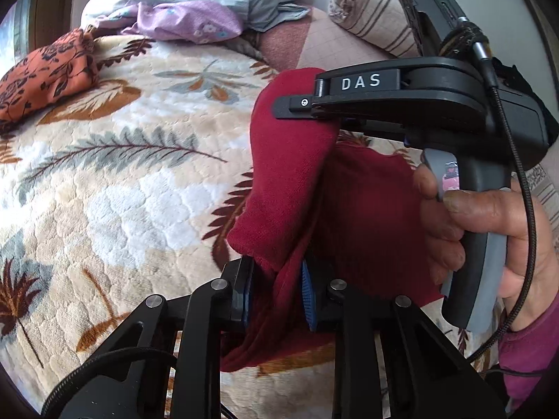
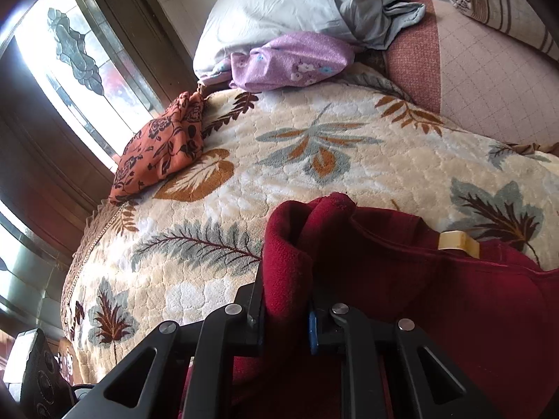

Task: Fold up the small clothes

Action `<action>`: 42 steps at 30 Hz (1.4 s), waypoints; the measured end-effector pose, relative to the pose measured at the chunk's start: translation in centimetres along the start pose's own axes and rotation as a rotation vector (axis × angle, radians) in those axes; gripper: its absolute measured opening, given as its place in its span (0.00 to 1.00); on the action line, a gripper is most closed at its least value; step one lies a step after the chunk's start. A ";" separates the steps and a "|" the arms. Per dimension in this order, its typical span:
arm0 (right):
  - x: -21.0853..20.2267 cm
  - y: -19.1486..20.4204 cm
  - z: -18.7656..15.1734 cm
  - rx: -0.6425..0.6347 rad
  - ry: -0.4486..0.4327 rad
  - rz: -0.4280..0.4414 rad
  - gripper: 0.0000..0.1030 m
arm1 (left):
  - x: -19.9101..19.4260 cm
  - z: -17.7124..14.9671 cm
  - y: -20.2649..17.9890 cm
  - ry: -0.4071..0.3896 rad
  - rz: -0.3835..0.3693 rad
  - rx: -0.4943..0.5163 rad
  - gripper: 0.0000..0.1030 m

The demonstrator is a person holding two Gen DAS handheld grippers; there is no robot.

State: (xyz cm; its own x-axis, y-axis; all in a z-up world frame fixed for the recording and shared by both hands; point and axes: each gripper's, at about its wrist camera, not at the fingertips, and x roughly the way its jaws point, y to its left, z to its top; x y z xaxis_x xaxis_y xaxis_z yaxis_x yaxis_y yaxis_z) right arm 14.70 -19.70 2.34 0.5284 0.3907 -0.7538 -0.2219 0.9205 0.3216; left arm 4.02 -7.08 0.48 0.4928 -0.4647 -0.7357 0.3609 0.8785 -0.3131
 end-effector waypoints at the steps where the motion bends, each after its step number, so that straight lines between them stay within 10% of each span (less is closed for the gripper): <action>1: -1.0 -0.4 0.1 0.002 -0.010 -0.003 0.15 | -0.3 0.2 -1.0 -0.006 -0.003 0.018 0.21; 19: -14.5 -13.3 -3.0 0.116 -0.116 -0.146 0.15 | 3.7 2.0 -17.6 0.069 -0.160 0.218 0.19; 32: -11.3 -22.5 -6.4 0.264 -0.038 -0.196 0.15 | 12.1 0.8 -20.0 0.209 -0.195 0.116 0.22; 37: -12.9 -24.0 -7.9 0.372 -0.069 -0.142 0.51 | 9.6 1.6 -18.8 0.199 -0.249 0.118 0.46; 42: -17.4 -22.5 -8.8 0.352 -0.140 -0.102 0.53 | 5.0 2.1 -16.4 0.102 -0.225 0.171 0.46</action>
State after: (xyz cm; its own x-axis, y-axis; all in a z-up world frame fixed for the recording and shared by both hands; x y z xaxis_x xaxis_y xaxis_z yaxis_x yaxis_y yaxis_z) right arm 3.31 -47.17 3.18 0.6452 0.2708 -0.7144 0.1193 0.8879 0.4442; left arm 2.23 -24.09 3.17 0.3066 -0.6246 -0.7182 0.5847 0.7190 -0.3757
